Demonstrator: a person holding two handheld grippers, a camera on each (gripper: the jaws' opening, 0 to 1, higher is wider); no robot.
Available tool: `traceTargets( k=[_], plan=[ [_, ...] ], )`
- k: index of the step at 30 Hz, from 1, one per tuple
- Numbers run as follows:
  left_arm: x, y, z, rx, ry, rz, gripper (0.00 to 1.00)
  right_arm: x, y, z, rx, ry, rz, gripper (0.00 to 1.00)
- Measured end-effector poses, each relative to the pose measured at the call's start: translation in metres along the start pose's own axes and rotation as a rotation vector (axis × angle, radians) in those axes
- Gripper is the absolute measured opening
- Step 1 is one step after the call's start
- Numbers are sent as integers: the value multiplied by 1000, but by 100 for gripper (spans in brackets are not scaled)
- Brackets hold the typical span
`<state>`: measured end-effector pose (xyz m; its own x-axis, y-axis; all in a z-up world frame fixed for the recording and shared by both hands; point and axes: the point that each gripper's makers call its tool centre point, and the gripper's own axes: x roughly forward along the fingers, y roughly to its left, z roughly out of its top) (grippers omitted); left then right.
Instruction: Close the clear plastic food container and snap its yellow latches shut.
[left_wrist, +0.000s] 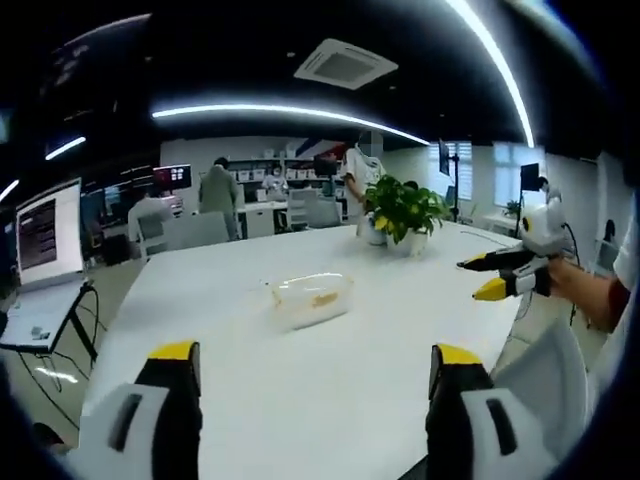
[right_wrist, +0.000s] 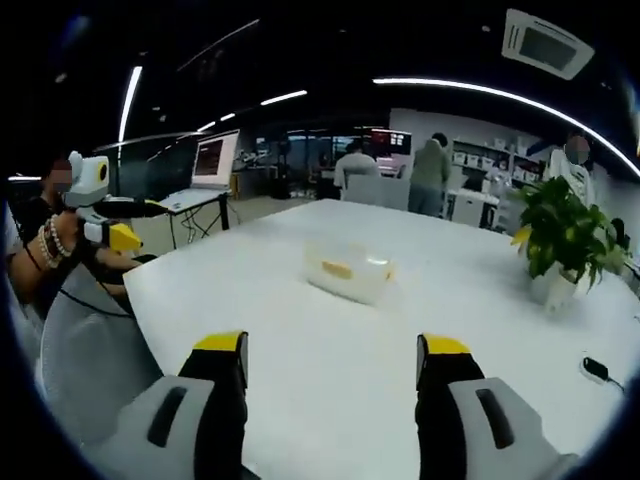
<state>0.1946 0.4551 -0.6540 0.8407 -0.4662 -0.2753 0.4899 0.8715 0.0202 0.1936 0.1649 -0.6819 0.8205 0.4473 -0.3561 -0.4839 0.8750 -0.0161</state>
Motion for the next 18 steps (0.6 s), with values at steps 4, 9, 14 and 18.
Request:
traceTargets(
  k=[4,9,14,18],
  plan=[
    [-16,1,-18,-35,6,13,85,-10,18,-8,19,-1,11,68],
    [-28,-11,-12,61,-53,-1,86,-16,35,-11,39,-13,-7,66],
    [-38,-5,-9,196,-76,51,83,-17,56,-8,29,-51,-9,61],
    [-40,8,-28,126,-78,68,83,-8,68,-14,23,-21,25,63]
  ],
)
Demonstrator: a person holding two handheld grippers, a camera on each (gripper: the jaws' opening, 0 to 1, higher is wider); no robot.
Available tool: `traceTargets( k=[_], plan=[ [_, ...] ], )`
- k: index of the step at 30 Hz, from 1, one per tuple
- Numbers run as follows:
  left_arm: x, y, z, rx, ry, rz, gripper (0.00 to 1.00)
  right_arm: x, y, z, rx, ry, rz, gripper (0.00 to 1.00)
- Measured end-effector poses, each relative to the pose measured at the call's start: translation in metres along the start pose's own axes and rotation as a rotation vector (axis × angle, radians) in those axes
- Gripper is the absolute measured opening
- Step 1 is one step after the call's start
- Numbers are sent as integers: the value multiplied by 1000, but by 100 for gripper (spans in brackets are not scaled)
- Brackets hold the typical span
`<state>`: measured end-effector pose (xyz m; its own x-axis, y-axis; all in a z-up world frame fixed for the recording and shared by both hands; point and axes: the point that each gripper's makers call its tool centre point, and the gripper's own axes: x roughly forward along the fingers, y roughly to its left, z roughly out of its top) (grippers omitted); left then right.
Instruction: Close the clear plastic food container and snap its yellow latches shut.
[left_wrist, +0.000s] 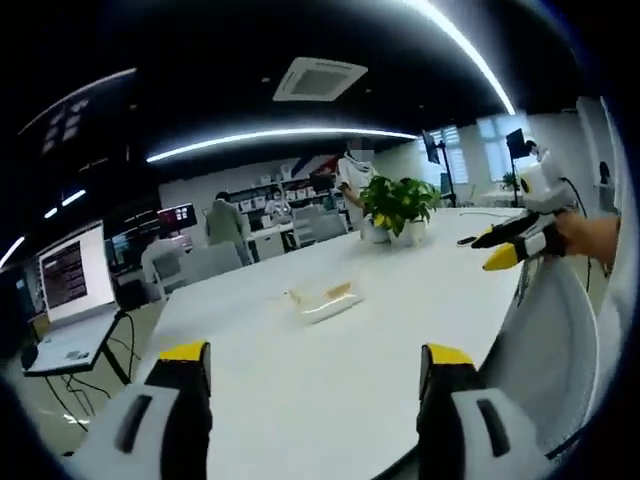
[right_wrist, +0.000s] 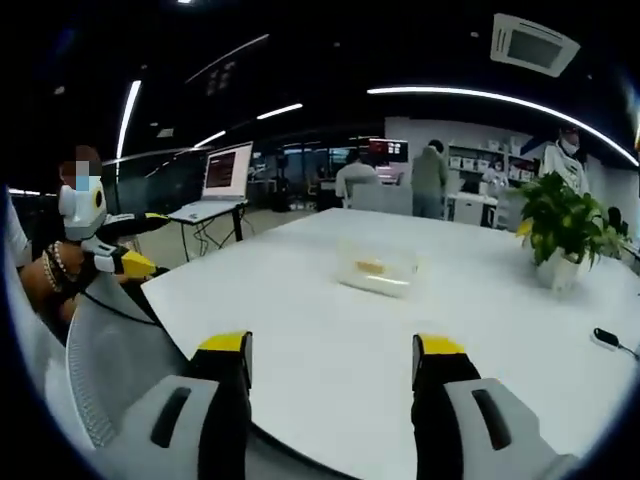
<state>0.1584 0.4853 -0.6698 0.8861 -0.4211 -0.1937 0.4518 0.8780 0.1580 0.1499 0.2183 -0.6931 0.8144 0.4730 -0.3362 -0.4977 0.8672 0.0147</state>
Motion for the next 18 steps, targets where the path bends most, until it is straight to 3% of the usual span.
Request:
traceTargets(
  k=[3,5,6,7,9,11,14,16,18],
  plan=[
    [3,6,-14,-59,30,16,78,2,-6,-7,-50,19,-34,60],
    [7,5,-19,-183,30,21,73,1,-6,-17,-32,33,-35,60],
    [10,3,-17,-258,3,20,71,1,-5,-22,-15,39,-29,58],
    [11,2,-16,-275,-6,20,68,0,-1,-30,13,63,-11,56],
    [12,7,-17,-230,-9,57,62,0,-3,-34,10,63,-40,56],
    [11,17,-19,-165,-14,127,58,2,-2,-34,-14,41,-66,62],
    [13,0,-21,-183,-34,53,55,6,0,-26,74,-28,-57,68],
    [13,3,-18,-103,-51,76,54,4,-8,-24,79,-50,-96,65],
    [14,3,-17,-49,-60,84,54,7,-5,-28,75,-37,-86,65]
  ],
)
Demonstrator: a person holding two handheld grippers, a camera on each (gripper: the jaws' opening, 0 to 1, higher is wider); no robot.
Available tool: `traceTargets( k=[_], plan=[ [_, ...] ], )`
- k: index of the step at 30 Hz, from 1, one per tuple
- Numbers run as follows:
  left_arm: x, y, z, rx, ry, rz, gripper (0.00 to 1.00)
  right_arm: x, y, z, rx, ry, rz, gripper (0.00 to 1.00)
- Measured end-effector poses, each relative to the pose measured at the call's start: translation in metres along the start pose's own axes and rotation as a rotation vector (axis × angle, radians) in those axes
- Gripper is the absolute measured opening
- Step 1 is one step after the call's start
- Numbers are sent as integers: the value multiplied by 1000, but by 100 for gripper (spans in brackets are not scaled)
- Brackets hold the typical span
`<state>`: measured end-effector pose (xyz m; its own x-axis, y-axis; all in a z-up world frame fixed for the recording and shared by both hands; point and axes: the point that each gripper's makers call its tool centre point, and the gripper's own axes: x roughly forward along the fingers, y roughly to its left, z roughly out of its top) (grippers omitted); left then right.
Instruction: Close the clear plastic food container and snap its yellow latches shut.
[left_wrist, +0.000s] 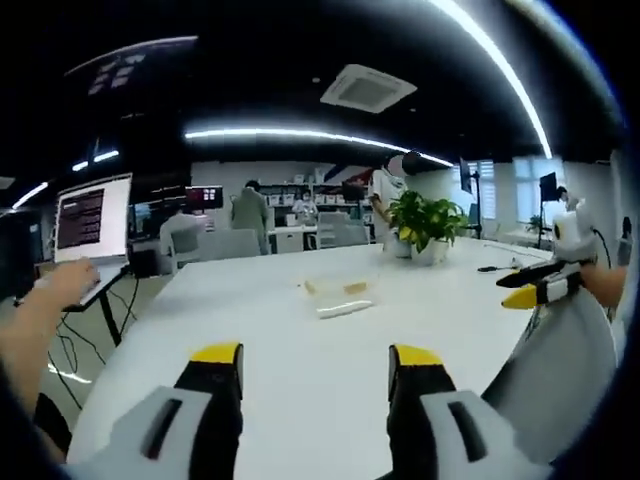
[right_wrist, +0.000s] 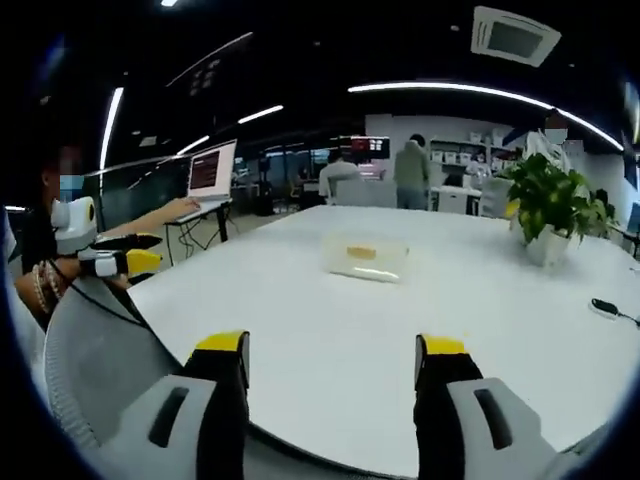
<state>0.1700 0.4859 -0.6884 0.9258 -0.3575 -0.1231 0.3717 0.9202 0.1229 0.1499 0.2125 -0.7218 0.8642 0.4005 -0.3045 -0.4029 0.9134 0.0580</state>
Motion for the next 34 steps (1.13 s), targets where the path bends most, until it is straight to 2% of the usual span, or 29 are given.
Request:
traceTargets(
  k=[2,3,4,5,6,7,8,9,11,13,16,20,22,26,34],
  plan=[
    [1,5,-4,-69,23,24,55,2,10,-5,-32,34,60,64],
    [0,8,-7,-114,33,19,56,3,17,0,-31,4,100,65],
    [0,12,-8,-114,38,34,59,3,19,7,-34,-38,106,70],
    [-1,20,-12,-99,63,85,63,3,16,16,-60,-95,88,76],
    [0,19,-13,-81,65,81,66,4,15,19,-81,-111,77,80],
    [0,17,-12,-73,63,72,68,4,14,16,-82,-93,74,81],
    [1,15,-11,-61,57,62,69,4,14,14,-76,-83,75,79],
    [2,15,-12,-58,63,62,68,5,13,2,-36,-13,68,74],
    [1,17,-14,-72,77,74,68,5,11,-6,-25,43,62,60],
    [2,17,-16,-73,90,71,68,6,12,1,-49,1,67,55],
    [2,17,-18,-76,98,78,69,5,7,1,-45,-1,41,55],
    [2,18,-20,-71,114,86,75,4,4,12,-46,-75,27,60],
    [2,18,-22,-68,123,89,77,3,2,13,-39,-87,17,61],
    [1,19,-19,-67,108,95,76,4,1,7,-36,-52,11,58],
    [1,19,-19,-53,104,100,77,4,0,6,-40,-49,9,54]
  ],
)
